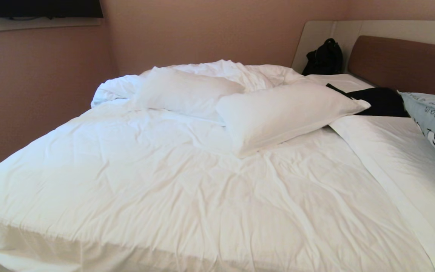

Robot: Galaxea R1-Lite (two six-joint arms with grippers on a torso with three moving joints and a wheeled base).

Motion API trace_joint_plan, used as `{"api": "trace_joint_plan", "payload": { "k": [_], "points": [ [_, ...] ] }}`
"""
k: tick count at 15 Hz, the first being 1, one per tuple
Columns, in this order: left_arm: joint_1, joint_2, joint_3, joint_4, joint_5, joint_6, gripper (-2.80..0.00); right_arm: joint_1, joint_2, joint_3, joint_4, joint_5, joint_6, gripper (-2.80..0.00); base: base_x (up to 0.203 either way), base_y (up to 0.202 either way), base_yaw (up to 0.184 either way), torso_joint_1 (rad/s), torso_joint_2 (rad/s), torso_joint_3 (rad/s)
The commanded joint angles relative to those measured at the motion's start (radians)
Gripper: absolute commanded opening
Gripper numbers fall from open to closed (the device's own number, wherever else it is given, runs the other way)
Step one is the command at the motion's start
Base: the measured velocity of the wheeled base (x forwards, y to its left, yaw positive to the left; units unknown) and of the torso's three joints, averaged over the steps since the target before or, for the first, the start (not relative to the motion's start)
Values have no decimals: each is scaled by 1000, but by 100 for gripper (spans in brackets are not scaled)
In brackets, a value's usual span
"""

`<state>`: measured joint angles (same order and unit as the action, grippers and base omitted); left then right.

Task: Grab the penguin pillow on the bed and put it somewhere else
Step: Place the pillow at the bedside

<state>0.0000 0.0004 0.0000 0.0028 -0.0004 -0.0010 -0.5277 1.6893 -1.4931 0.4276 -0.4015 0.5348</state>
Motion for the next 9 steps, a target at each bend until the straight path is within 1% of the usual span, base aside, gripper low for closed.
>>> {"api": "trace_joint_plan", "payload": {
  "k": [1, 3, 5, 8, 9],
  "points": [
    [0, 0, 0, 0, 0, -1, -280, -1, 1, 34, 3, -16, -99, -280, 0, 0, 0, 0, 0, 0],
    [0, 0, 0, 0, 0, -1, -280, -4, 21, 71, -5, -36, -133, -280, 0, 0, 0, 0, 0, 0],
    [0, 0, 0, 0, -1, -1, -280, -21, 52, 76, -6, -64, -138, -280, 0, 0, 0, 0, 0, 0],
    [0, 0, 0, 0, 0, -1, -280, -29, 99, 86, -8, -65, -142, -280, 0, 0, 0, 0, 0, 0],
    [0, 0, 0, 0, 0, -1, -280, -29, 111, 96, -9, -57, -141, 0, 0, 0, 0, 0, 0, 0]
  ]
}}
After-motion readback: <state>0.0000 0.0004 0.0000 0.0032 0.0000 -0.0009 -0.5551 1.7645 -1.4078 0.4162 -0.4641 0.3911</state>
